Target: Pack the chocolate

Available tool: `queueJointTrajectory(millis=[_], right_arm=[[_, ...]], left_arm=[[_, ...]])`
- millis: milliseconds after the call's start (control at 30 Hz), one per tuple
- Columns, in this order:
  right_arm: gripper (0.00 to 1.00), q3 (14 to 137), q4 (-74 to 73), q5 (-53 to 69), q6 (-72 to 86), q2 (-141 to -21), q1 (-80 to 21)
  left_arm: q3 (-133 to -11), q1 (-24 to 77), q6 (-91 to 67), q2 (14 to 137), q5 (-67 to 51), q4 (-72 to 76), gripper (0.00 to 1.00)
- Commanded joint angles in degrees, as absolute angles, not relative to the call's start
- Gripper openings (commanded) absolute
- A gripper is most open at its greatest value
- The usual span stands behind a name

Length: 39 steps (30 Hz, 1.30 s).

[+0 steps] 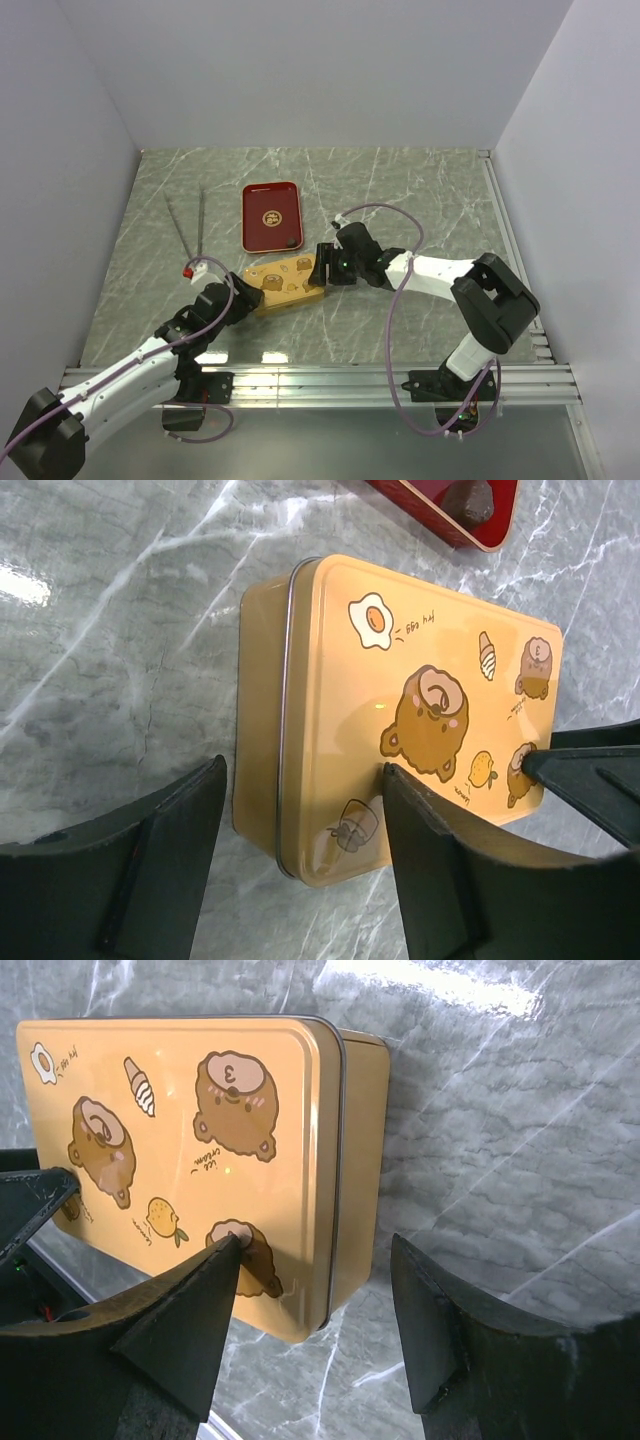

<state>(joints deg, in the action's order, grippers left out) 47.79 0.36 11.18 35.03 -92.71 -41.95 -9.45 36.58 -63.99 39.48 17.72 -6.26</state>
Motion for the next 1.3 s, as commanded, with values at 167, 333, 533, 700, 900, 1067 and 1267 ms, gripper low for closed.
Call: queueJointTrajectory(millis=[167,333,533,700,900,1067,1267], right_arm=[[0.68,48.3,-5.4,3.8,33.1,-88.0,-41.6],[0.68,47.8,-6.9,0.1,32.5,-82.2,-40.6],[0.69,46.8,-7.1,-3.2,30.9,-75.5,-34.2],[0.69,48.3,-1.9,-0.9,28.7,-72.2,-25.6],[0.69,52.6,-0.5,-1.7,25.6,-73.0,-18.6],[0.69,51.4,-0.1,-0.6,23.9,-70.2,-12.3],[0.7,47.9,-0.1,-0.2,23.1,-63.9,-7.7]], left_arm=[[-15.7,36.7,-57.4,39.2,22.8,-11.6,0.86],[-22.1,36.7,-52.2,37.1,29.5,-15.2,0.99],[-26.6,32.0,-44.6,40.2,30.7,-9.2,0.99],[-29.3,22.0,-39.0,48.9,20.7,2.3,0.99],[-34.3,2.6,-36.4,59.3,0.6,13.0,1.0],[-38.0,-4.4,-32.4,61.8,-0.8,9.3,0.99],[-40.7,-4.4,-28.6,60.6,5.4,2.4,0.99]])
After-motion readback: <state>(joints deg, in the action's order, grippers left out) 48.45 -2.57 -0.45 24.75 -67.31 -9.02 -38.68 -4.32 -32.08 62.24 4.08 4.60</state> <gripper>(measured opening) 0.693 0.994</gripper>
